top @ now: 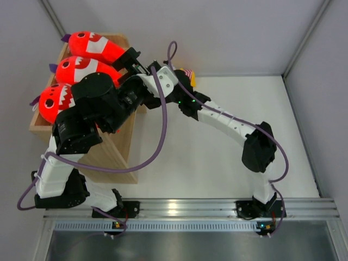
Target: Place and organize the stuffed toys onto the shelf
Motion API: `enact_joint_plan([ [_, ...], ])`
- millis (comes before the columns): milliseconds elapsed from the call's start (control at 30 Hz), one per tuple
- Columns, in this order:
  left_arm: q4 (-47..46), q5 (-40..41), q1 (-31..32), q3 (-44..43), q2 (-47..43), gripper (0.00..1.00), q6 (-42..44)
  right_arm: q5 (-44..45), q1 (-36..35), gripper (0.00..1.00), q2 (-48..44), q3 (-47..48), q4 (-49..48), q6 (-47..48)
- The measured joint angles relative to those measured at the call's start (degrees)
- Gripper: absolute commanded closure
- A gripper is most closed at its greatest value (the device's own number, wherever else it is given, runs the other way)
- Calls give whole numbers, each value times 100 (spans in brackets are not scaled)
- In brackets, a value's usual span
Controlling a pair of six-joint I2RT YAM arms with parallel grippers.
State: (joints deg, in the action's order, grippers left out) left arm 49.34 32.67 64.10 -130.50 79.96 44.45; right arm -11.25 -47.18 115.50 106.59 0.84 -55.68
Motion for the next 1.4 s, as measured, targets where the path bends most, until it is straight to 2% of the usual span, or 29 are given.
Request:
enact_joint_plan([
  [200, 2, 31, -35, 66, 0, 2, 11, -179, 601, 25, -1349, -964, -142, 601],
  [300, 2, 70, -46, 66, -9, 2, 24, -249, 1394, 24, -1823, -1322, -308, 706],
  [367, 2, 101, -63, 66, -11, 2, 26, -249, 2094, 23, -1740, -1255, -378, 743],
  [467, 4, 136, -118, 66, -11, 2, 26, -243, 2870, 20, -857, -417, -269, 767],
  [633, 2, 188, -291, 66, -9, 2, 24, -385, 3442, 18, 1641, 1810, 199, 745],
  [733, 4, 260, -382, 66, -4, 2, 24, -398, 3547, 18, 2732, 2334, 308, 592],
  [833, 9, 323, -439, 66, 17, 2, 26, -483, 3585, 18, 3370, 2398, 184, 310],
  [1000, 37, 396, -444, 66, 109, 2, 28, -640, 3556, 18, 4079, 2914, -98, -87],
  [1233, 44, 450, -444, 68, 164, 2, 59, -791, 3469, 18, 4133, 3134, -876, -444],
  [1400, 46, 452, -444, 66, 164, 2, 63, -621, 3307, 17, 4194, 3198, -979, -498],
])
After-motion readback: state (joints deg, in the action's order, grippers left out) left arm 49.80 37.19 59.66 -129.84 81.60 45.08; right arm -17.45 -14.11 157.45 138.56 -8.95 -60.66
